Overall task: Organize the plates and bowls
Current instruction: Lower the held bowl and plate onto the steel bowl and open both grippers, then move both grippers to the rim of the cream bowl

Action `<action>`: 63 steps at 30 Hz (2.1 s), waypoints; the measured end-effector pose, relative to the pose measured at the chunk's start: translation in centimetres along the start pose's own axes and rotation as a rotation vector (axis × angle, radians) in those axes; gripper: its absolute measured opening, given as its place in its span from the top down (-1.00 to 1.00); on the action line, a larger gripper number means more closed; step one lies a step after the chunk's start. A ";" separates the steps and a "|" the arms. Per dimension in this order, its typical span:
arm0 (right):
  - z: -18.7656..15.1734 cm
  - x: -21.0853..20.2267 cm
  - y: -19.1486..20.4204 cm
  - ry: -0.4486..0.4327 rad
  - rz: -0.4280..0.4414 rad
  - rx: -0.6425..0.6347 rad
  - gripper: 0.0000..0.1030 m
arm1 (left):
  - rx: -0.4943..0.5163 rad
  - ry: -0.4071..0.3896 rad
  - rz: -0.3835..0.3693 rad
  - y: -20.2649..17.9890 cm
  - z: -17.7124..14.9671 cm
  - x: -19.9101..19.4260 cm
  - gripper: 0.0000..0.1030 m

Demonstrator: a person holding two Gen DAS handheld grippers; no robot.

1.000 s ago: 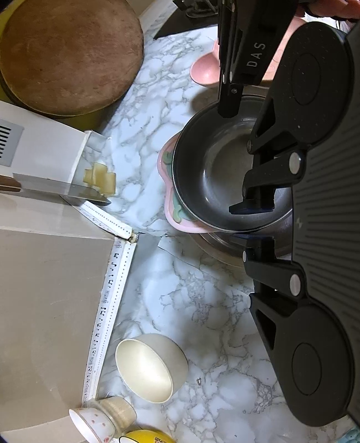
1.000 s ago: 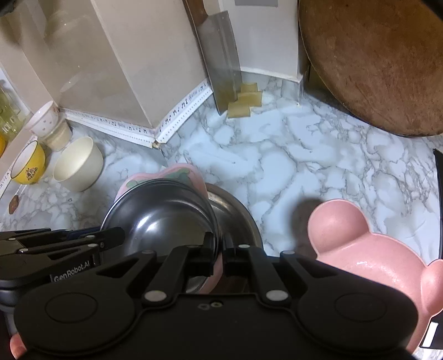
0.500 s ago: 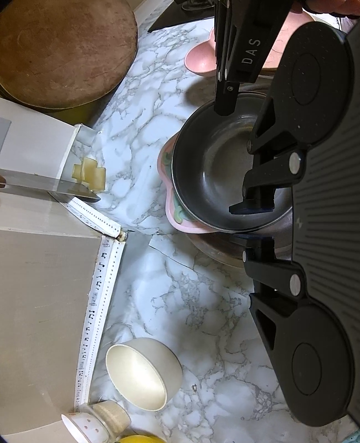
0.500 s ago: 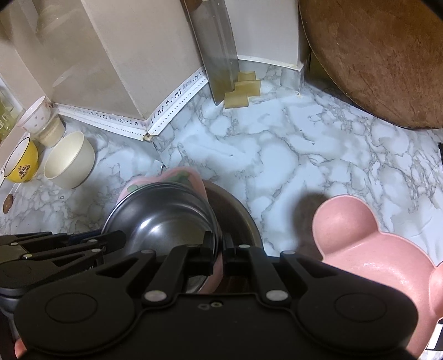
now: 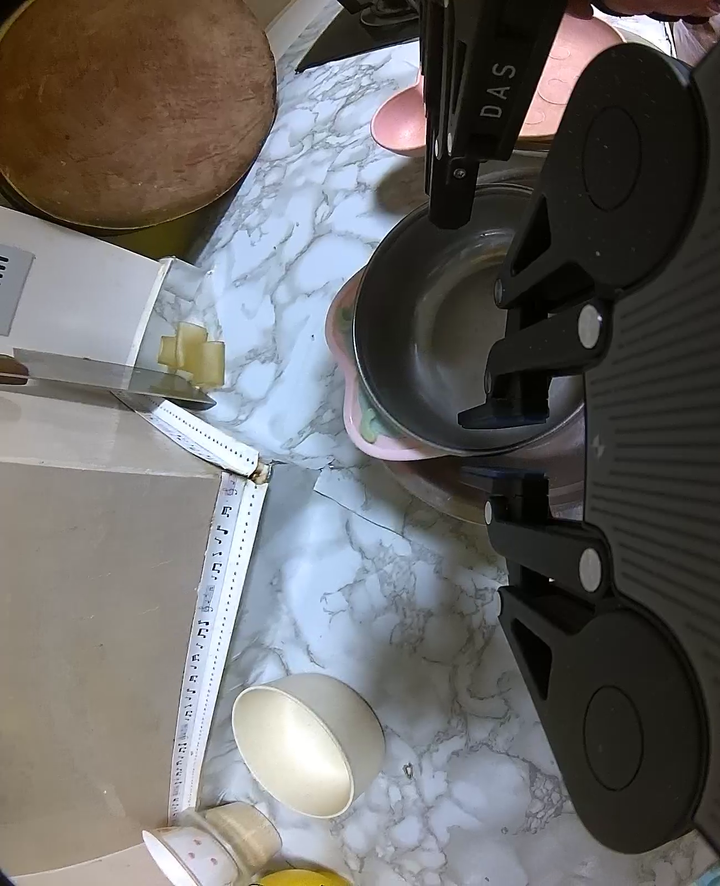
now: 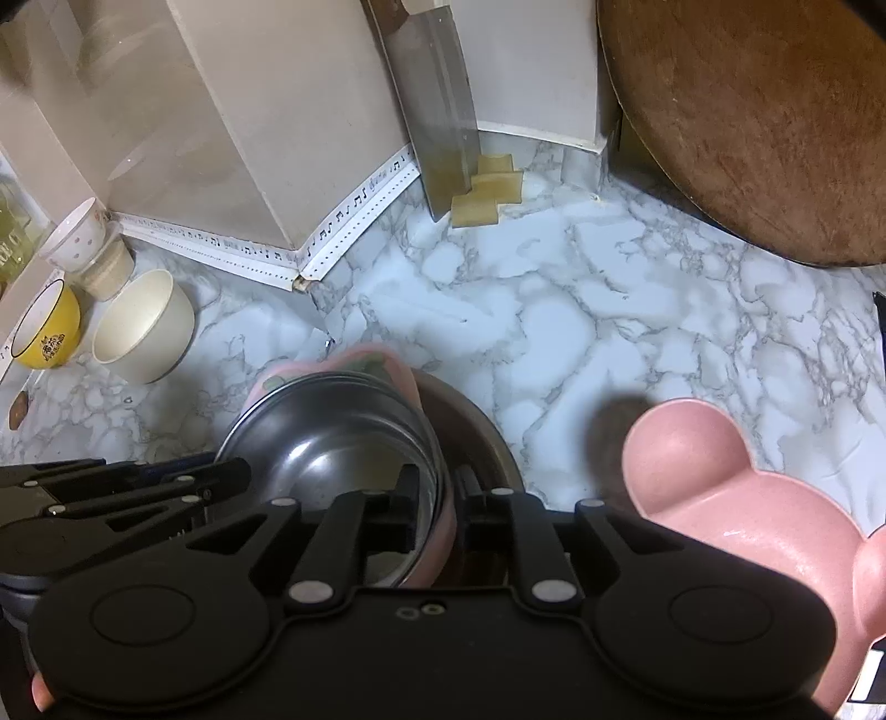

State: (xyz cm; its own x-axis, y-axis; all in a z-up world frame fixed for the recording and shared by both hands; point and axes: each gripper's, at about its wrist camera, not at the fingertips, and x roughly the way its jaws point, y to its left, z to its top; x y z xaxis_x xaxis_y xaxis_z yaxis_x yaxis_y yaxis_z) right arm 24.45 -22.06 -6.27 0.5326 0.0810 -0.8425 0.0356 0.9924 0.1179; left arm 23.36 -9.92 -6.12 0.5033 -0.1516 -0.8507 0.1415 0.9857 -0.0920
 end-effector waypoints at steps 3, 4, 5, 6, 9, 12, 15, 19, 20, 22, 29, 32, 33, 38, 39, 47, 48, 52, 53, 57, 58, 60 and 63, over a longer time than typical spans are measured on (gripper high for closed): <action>-0.1 -0.5 0.1 -0.013 -0.001 -0.003 0.61 | 0.004 -0.007 -0.006 0.2 -0.1 -0.5 0.74; -0.1 -0.7 0.2 -0.017 -0.001 -0.003 0.58 | 0.006 -0.012 -0.009 0.3 -0.1 -0.7 0.74; -0.2 -1.0 0.3 -0.024 0.001 -0.006 0.56 | 0.006 -0.017 -0.013 0.4 -0.2 -0.9 0.74; -0.2 -1.3 0.4 -0.031 0.004 -0.008 0.50 | 0.006 -0.021 -0.017 0.5 -0.2 -1.2 0.74; -0.3 -2.2 1.0 -0.055 0.009 -0.022 0.34 | 0.012 -0.039 -0.029 0.8 -0.4 -2.1 0.73; -0.5 -3.2 1.7 -0.078 0.016 -0.041 0.28 | 0.018 -0.060 -0.041 1.0 -0.5 -3.1 0.73; -0.6 -4.0 2.3 -0.098 0.026 -0.059 0.17 | 0.023 -0.087 -0.056 1.4 -0.7 -4.1 0.72; -0.9 -5.2 3.3 -0.129 0.038 -0.078 0.02 | 0.025 -0.124 -0.078 2.2 -1.0 -5.7 0.63; -0.9 -5.5 3.5 -0.134 0.041 -0.080 0.01 | 0.021 -0.134 -0.083 2.4 -1.1 -6.1 0.44; -1.0 -6.1 4.0 -0.148 0.052 -0.091 -0.05 | 0.011 -0.166 -0.091 3.0 -1.3 -6.9 -0.04; -1.1 -8.0 6.1 -0.204 0.080 -0.134 -0.26 | -0.034 -0.246 -0.081 6.4 -1.5 -9.6 -0.32; -1.0 -8.7 7.2 -0.233 0.092 -0.156 -0.46 | -0.043 -0.269 -0.058 8.1 -1.5 -10.5 -0.32; -1.0 -8.8 7.5 -0.241 0.098 -0.161 -0.56 | -0.050 -0.271 -0.053 8.7 -1.5 -10.7 -0.34; -0.5 -9.1 9.7 -0.281 0.138 -0.197 -0.90 | -0.083 -0.315 -0.013 11.8 -1.6 -11.5 -0.47; -0.4 -9.1 10.2 -0.297 0.141 -0.205 -0.98 | -0.078 -0.324 -0.005 12.2 -1.6 -11.6 -0.47; 1.5 -6.8 14.1 -0.323 0.165 -0.246 -0.99 | -0.060 -0.336 0.070 15.8 -0.4 -11.4 -0.51; 1.9 -6.3 14.6 -0.309 0.166 -0.241 -0.99 | -0.062 -0.333 0.083 16.3 0.0 -11.2 -0.51; 3.3 -3.8 16.3 -0.262 0.152 -0.212 -0.99 | -0.084 -0.298 0.115 18.2 1.4 -9.7 -0.51; 3.6 -3.1 16.7 -0.252 0.147 -0.205 -0.99 | -0.097 -0.287 0.122 18.7 1.8 -9.2 -0.51; 4.6 -0.5 17.7 -0.199 0.136 -0.190 -0.99 | -0.126 -0.254 0.135 20.7 3.2 -7.3 -0.51; 4.9 0.1 18.0 -0.188 0.127 -0.184 -0.99 | -0.132 -0.245 0.138 21.3 3.5 -6.8 -0.51; 5.3 1.2 18.3 -0.171 0.115 -0.183 -0.99 | -0.144 -0.228 0.149 22.4 4.1 -5.8 -0.51; 5.9 2.7 19.0 -0.151 0.095 -0.190 -0.99 | -0.145 -0.197 0.154 23.7 4.8 -4.2 -0.51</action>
State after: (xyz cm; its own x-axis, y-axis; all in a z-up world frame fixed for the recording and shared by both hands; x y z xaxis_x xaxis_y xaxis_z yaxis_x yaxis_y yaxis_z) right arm 31.53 -3.50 -3.17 0.6463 0.1744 -0.7429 -0.1729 0.9817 0.0800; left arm 28.73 13.73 -2.28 0.6673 0.0033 -0.7448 -0.0659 0.9963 -0.0547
